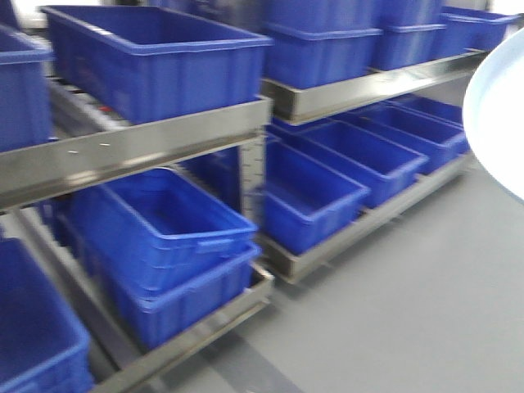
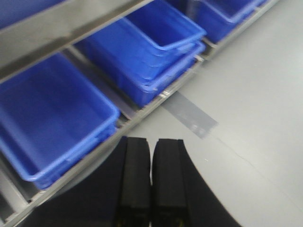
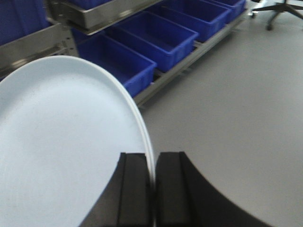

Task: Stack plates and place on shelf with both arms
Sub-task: 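Drive the base to the blue-bin shelf rack, holding the plates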

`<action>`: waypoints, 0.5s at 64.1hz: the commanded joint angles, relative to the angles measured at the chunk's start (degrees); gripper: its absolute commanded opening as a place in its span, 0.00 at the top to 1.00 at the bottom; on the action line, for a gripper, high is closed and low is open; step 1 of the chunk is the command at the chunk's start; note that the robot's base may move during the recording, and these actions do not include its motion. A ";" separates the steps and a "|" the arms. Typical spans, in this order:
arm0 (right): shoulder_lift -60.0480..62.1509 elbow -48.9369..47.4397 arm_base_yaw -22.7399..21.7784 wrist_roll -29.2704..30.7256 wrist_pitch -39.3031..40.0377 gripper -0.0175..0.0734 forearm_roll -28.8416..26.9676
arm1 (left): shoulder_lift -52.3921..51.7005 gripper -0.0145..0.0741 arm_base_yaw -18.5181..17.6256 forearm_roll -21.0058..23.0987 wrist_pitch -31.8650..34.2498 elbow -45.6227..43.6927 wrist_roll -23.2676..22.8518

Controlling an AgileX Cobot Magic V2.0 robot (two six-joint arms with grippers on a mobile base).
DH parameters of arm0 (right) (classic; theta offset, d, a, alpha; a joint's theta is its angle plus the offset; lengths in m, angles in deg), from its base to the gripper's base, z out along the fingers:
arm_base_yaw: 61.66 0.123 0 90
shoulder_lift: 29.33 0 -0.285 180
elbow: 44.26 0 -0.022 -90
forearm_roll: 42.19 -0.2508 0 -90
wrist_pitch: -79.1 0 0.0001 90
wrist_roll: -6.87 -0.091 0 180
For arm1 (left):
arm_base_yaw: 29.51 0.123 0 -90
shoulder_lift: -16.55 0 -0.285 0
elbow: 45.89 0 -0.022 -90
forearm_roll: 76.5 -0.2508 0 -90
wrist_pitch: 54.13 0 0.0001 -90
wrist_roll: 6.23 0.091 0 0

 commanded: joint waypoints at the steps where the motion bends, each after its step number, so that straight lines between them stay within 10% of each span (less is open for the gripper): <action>1: -0.25 -1.81 -0.29 0.15 6.23 0.76 0.28 | -0.05 0.74 0.13 -0.09 4.10 -1.66 -0.43; 32: -0.25 -1.81 -0.29 0.15 6.23 0.76 0.28 | -0.05 0.74 0.13 -0.09 4.10 -1.66 -0.43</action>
